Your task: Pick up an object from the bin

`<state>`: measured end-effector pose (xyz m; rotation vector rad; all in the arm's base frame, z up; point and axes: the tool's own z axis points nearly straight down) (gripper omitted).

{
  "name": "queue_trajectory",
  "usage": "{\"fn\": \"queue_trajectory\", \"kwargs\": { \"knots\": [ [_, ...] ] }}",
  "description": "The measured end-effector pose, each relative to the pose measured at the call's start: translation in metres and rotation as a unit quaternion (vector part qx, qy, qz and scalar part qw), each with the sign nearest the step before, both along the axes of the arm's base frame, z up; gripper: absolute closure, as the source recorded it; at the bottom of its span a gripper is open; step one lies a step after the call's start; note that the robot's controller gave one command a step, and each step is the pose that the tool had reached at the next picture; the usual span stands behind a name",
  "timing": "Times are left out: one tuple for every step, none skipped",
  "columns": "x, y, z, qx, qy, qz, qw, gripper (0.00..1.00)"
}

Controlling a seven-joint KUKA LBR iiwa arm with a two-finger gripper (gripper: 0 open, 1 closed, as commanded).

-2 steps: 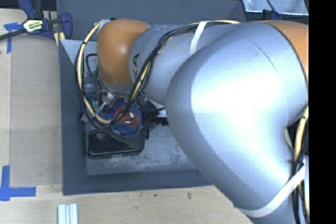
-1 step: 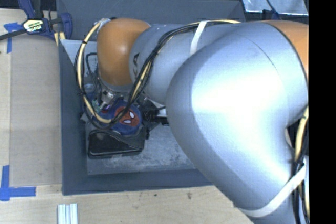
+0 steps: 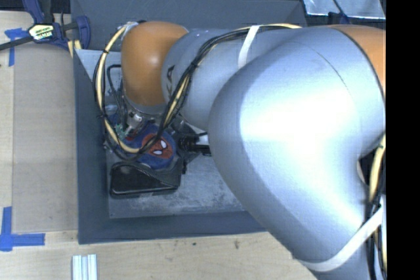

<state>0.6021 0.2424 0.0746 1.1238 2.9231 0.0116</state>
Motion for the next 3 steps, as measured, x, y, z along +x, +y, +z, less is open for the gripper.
{"fn": "queue_trajectory", "kwargs": {
  "knots": [
    [0.002,0.001,0.003,-0.001,0.0032,0.001,1.0000,1.00],
    [0.003,0.001,0.039,-0.001,0.0034,0.001,1.0000,1.00],
    [0.005,0.000,0.125,0.000,0.0016,0.002,1.0000,1.00]
  ]
}}
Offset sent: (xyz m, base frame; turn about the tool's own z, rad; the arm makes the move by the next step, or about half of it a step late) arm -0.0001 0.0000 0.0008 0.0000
